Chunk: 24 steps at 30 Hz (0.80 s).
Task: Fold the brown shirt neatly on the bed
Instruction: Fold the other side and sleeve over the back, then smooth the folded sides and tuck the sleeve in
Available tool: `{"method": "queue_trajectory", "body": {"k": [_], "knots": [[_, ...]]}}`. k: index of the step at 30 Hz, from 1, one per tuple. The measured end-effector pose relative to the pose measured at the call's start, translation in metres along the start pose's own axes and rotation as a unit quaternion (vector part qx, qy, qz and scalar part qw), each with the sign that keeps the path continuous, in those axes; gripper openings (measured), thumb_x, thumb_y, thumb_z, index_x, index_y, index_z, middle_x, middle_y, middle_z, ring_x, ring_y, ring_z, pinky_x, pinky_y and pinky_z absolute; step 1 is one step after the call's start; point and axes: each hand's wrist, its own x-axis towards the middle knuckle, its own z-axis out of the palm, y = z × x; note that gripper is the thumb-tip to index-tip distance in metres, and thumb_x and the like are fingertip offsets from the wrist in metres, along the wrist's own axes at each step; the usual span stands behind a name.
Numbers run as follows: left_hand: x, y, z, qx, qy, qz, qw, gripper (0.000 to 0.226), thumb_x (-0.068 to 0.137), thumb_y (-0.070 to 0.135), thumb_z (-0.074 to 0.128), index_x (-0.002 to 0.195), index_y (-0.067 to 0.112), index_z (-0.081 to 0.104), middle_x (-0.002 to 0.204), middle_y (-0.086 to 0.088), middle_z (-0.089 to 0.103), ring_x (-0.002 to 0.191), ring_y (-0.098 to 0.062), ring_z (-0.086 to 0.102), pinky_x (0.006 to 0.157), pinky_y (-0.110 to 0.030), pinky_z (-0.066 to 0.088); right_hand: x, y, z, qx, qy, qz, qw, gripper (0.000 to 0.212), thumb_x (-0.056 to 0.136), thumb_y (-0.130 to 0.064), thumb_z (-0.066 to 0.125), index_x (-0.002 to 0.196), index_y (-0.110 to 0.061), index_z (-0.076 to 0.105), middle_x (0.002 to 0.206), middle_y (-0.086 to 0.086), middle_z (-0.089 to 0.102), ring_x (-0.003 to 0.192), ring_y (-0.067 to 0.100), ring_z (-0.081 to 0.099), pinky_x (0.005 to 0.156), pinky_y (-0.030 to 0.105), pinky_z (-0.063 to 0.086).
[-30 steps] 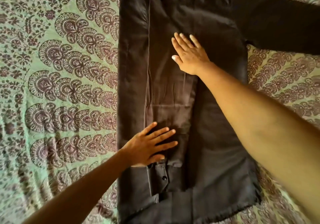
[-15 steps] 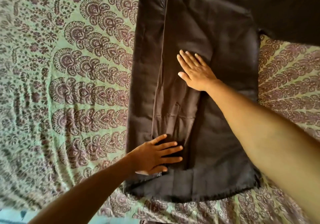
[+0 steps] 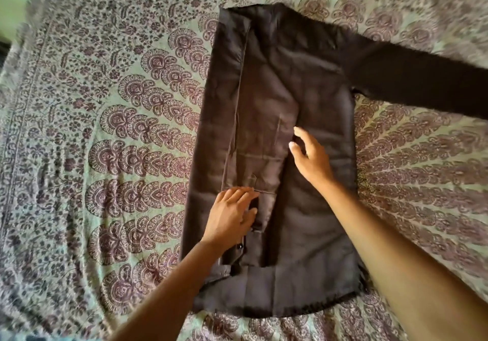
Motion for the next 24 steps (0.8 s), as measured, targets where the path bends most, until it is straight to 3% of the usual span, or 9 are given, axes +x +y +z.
{"method": "queue_trajectory", "body": {"k": [3, 7, 11, 16, 20, 24], "knots": [[0.007, 0.023, 0.002, -0.014, -0.023, -0.027, 0.999, 0.04, 0.081, 0.036, 0.044, 0.114, 0.021, 0.062, 0.111, 0.003, 0.066, 0.104, -0.022, 0.059, 0.088, -0.033, 0.044, -0.028, 0.013, -0.028, 0.016, 0.055, 0.022, 0.998, 0.04, 0.089, -0.018, 0.051, 0.126, -0.002, 0.053, 0.128, 0.014, 0.057, 0.12, 0.028, 0.052, 0.1, 0.034, 0.037], [-0.003, 0.057, 0.008, -0.063, -0.051, -0.032, 0.996, 0.04, 0.082, 0.037, 0.046, 0.114, 0.021, 0.064, 0.103, -0.001, 0.069, 0.1, -0.025, 0.061, 0.083, -0.034, 0.046, -0.075, 0.024, -0.072, -0.004, 0.076, 0.074, 0.994, 0.048, 0.086, -0.029, 0.043, 0.126, -0.006, 0.054, 0.125, 0.011, 0.06, 0.111, 0.024, 0.058, 0.089, 0.024, 0.038], [-0.018, 0.084, 0.011, -0.09, -0.083, -0.044, 0.992, 0.05, 0.079, 0.048, 0.036, 0.11, 0.024, 0.065, 0.109, 0.003, 0.068, 0.103, -0.022, 0.062, 0.082, -0.032, 0.048, -0.117, 0.031, -0.104, -0.006, 0.08, 0.105, 0.991, 0.035, 0.094, -0.015, 0.05, 0.128, -0.01, 0.051, 0.124, 0.008, 0.06, 0.11, 0.023, 0.059, 0.086, 0.023, 0.044], [-0.018, 0.131, 0.009, -0.098, -0.13, -0.083, 0.983, 0.025, 0.087, 0.033, 0.057, 0.111, 0.03, 0.063, 0.109, 0.008, 0.069, 0.1, -0.015, 0.064, 0.077, -0.026, 0.046, -0.154, 0.038, -0.151, -0.027, 0.083, 0.142, 0.986, 0.036, 0.095, -0.018, 0.049, 0.131, -0.017, 0.048, 0.121, 0.004, 0.061, 0.085, 0.019, 0.065, 0.066, 0.032, 0.057], [-0.001, 0.157, 0.016, -0.08, -0.154, -0.111, 0.978, 0.025, 0.088, 0.034, 0.054, 0.111, 0.03, 0.063, 0.106, 0.002, 0.07, 0.099, -0.022, 0.064, 0.078, -0.03, 0.049, -0.143, 0.047, -0.164, -0.034, 0.065, 0.152, 0.986, 0.036, 0.095, -0.017, 0.047, 0.131, -0.014, 0.047, 0.119, 0.006, 0.062, 0.09, 0.016, 0.062, 0.07, 0.019, 0.051], [0.02, 0.179, 0.03, -0.058, -0.153, -0.148, 0.975, 0.022, 0.089, 0.03, 0.05, 0.105, 0.023, 0.063, 0.104, -0.005, 0.069, 0.098, -0.03, 0.062, 0.071, -0.033, 0.048, -0.114, 0.062, -0.166, -0.024, 0.034, 0.156, 0.987, 0.036, 0.096, -0.018, 0.046, 0.131, -0.012, 0.047, 0.119, 0.007, 0.061, 0.089, 0.016, 0.062, 0.075, 0.025, 0.054]]}}
